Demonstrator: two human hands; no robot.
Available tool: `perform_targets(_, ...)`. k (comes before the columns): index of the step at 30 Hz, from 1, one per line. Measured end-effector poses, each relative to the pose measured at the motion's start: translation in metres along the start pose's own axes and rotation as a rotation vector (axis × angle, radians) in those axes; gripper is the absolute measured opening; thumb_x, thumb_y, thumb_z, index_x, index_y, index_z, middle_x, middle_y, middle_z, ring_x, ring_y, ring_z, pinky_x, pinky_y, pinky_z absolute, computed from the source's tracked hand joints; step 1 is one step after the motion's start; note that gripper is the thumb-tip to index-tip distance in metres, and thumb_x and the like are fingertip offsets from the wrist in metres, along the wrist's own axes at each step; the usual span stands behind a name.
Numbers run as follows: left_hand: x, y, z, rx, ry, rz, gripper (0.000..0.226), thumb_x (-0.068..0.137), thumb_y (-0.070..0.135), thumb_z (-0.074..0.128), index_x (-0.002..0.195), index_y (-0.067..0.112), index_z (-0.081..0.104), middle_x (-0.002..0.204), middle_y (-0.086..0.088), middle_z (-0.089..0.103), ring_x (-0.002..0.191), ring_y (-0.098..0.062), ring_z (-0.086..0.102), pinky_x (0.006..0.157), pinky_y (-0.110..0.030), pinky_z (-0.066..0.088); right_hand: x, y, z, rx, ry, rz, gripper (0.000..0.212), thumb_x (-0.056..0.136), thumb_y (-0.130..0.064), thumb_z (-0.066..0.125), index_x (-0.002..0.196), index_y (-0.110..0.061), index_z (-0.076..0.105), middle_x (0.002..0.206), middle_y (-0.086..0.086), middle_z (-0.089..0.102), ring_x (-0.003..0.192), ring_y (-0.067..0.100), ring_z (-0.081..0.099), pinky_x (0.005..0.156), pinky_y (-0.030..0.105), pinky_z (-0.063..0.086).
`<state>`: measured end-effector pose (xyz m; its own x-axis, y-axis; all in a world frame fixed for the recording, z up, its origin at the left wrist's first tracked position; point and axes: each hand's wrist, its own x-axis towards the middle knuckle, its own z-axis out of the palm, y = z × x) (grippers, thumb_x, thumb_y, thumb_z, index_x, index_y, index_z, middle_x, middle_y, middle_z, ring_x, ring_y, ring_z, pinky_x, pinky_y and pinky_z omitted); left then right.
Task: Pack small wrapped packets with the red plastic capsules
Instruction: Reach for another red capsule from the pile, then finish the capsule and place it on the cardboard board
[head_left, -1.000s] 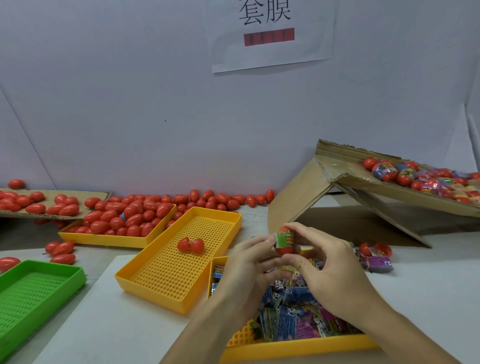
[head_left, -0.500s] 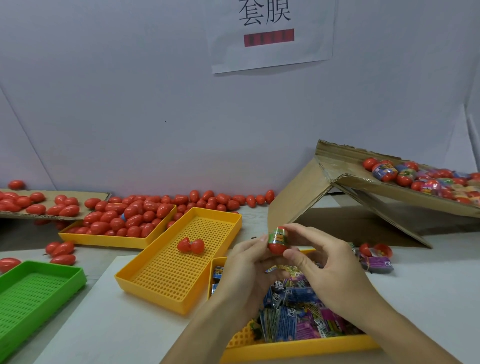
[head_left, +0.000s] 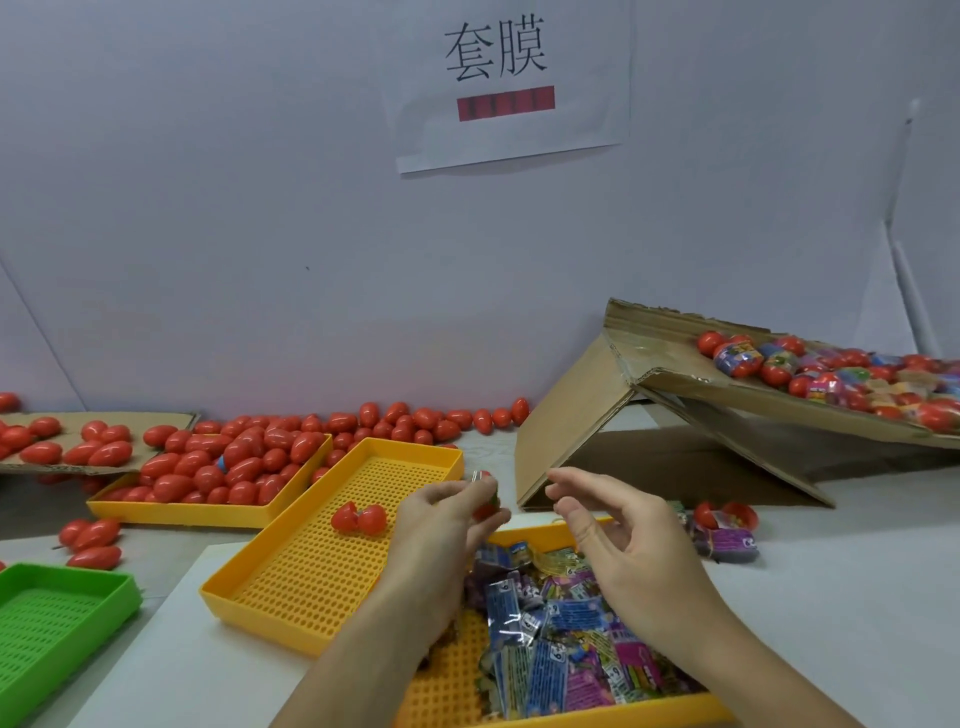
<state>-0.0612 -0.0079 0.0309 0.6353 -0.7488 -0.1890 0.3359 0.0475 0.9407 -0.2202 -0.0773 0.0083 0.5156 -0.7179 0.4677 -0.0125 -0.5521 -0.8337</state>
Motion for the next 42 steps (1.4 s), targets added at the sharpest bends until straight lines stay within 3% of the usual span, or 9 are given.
perform_targets(2,0.014,0.018,0.022,0.175,-0.03,0.023,0.031,0.086,0.013,0.075,0.11,-0.001,0.06,0.109,-0.016,0.068,0.076,-0.02,0.076,0.096,-0.04,0.055,0.0,-0.001,0.0,0.01,-0.001,0.013,0.036,0.088,-0.048,0.052,0.121,-0.039,0.063,0.108,-0.026,0.069,0.092,-0.014,0.062,0.069,0.01,0.052)
perform_targets(4,0.029,0.045,0.058,0.253,-0.082,0.1,0.041,0.087,0.014,0.075,0.119,-0.004,0.058,0.112,-0.017,0.067,0.078,-0.017,0.072,0.088,-0.033,0.058,0.001,0.0,-0.001,-0.034,0.002,0.006,0.036,0.087,-0.053,0.05,0.12,-0.043,0.062,0.109,-0.033,0.066,0.103,-0.015,0.059,0.082,0.008,0.049)
perform_targets(10,0.043,0.085,0.15,0.126,-0.366,0.051,0.072,0.084,0.039,0.074,0.134,-0.005,0.046,0.136,-0.022,0.053,0.102,-0.022,0.069,0.085,-0.025,0.059,0.002,0.001,-0.003,-0.025,0.004,0.037,0.041,0.085,-0.058,0.048,0.12,-0.042,0.062,0.109,-0.035,0.062,0.107,-0.007,0.06,0.081,0.013,0.053)
perform_targets(15,0.076,0.054,0.116,0.302,-0.058,0.259,0.02,0.099,0.026,0.06,0.091,0.007,0.059,0.087,-0.008,0.066,0.077,-0.02,0.071,0.086,-0.036,0.059,0.001,-0.002,-0.001,-0.1,-0.003,-0.018,0.026,0.097,-0.037,0.056,0.12,-0.037,0.065,0.107,-0.029,0.067,0.107,-0.009,0.059,0.08,0.008,0.047)
perform_targets(18,0.099,0.043,0.071,0.544,0.129,0.358,0.026,0.095,0.009,0.053,0.07,0.009,0.061,0.068,-0.007,0.061,0.07,-0.026,0.061,0.073,-0.039,0.056,-0.002,-0.002,-0.002,-0.192,-0.026,-0.024,0.024,0.099,-0.032,0.057,0.12,-0.034,0.068,0.104,-0.028,0.067,0.098,-0.006,0.061,0.075,0.009,0.047)
perform_targets(24,0.139,0.034,0.013,1.226,0.069,0.494,0.015,0.091,0.005,0.061,0.102,0.003,0.071,0.098,-0.012,0.07,0.089,-0.023,0.063,0.074,-0.031,0.051,-0.001,0.004,0.003,-0.401,-0.222,-0.024,0.02,0.098,-0.029,0.059,0.109,-0.037,0.074,0.097,-0.029,0.067,0.094,-0.009,0.059,0.08,0.011,0.049)
perform_targets(33,0.213,0.017,0.033,1.588,-0.116,0.616,0.04,0.095,0.01,0.061,0.135,0.012,0.055,0.135,-0.012,0.053,0.121,-0.031,0.052,0.093,-0.038,0.049,0.006,0.011,0.006,-0.425,-0.289,-0.059,0.023,0.094,-0.024,0.065,0.103,-0.042,0.075,0.095,-0.029,0.066,0.103,-0.012,0.055,0.085,0.012,0.048)
perform_targets(37,0.227,0.0,0.051,1.676,-0.189,0.615,0.024,0.094,0.02,0.057,0.116,0.01,0.06,0.124,-0.013,0.057,0.117,-0.034,0.054,0.092,-0.04,0.046,0.007,0.013,0.005,-0.433,-0.32,-0.06,0.021,0.093,-0.03,0.064,0.103,-0.046,0.074,0.096,-0.032,0.063,0.11,-0.015,0.05,0.092,0.005,0.04)
perform_targets(42,0.231,-0.005,0.062,1.716,-0.012,0.686,0.009,0.093,0.02,0.055,0.098,0.014,0.06,0.113,-0.012,0.063,0.11,-0.033,0.055,0.088,-0.039,0.036,0.012,0.017,0.008,-0.429,-0.366,-0.046,0.025,0.093,-0.048,0.051,0.111,-0.05,0.068,0.103,-0.029,0.06,0.119,-0.018,0.038,0.1,0.002,0.028)
